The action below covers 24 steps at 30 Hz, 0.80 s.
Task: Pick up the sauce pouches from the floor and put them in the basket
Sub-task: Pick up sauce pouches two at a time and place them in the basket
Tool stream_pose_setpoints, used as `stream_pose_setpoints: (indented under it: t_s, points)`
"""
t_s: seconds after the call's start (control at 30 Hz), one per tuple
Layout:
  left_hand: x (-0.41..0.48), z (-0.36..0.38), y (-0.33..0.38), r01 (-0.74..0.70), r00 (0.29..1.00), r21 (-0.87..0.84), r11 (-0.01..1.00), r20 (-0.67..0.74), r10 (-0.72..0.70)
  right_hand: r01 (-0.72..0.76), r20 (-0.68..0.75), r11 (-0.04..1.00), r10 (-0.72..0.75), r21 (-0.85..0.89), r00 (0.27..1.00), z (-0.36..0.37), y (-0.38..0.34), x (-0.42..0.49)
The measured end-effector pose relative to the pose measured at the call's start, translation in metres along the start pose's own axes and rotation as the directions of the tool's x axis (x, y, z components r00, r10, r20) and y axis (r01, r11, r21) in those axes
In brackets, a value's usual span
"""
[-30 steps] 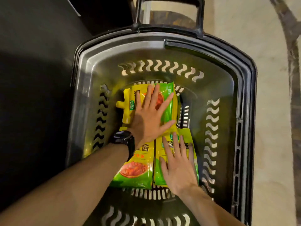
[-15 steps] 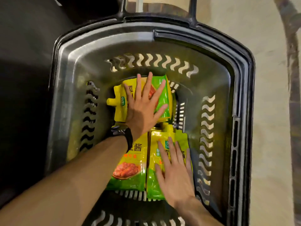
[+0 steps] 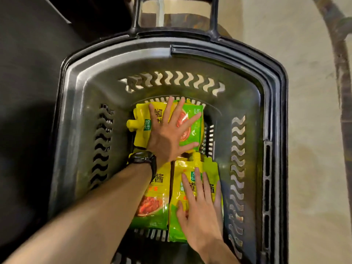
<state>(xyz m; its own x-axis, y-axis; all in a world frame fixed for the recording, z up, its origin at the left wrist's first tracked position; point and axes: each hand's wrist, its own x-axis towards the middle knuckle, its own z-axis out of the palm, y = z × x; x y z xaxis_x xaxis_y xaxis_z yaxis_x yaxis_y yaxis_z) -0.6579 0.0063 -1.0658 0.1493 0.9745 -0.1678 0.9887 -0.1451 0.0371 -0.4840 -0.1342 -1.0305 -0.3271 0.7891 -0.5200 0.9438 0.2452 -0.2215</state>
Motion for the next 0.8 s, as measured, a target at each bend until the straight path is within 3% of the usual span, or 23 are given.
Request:
stream_pose_setpoints:
  t_s: [0.3, 0.57, 0.8]
  points:
    - [-0.008, -0.027, -0.004, -0.005, 0.997, -0.124, 0.992, 0.078, 0.015, 0.0, -0.015, 0.999, 0.0, 0.036, 1.0, 0.004, 0.002, -0.001]
    - [-0.075, -0.082, -0.013, 0.046, 0.993, -0.095, 0.994, 0.117, -0.035, 0.061, 0.12, 0.997, -0.056, -0.039, 0.991, -0.013, -0.006, -0.008]
    - [-0.114, -0.2, -0.006, 0.287, 0.912, -0.042, 0.957, 0.318, -0.259, 0.124, 0.063, 0.992, -0.126, 0.034, 0.99, -0.175, -0.033, -0.037]
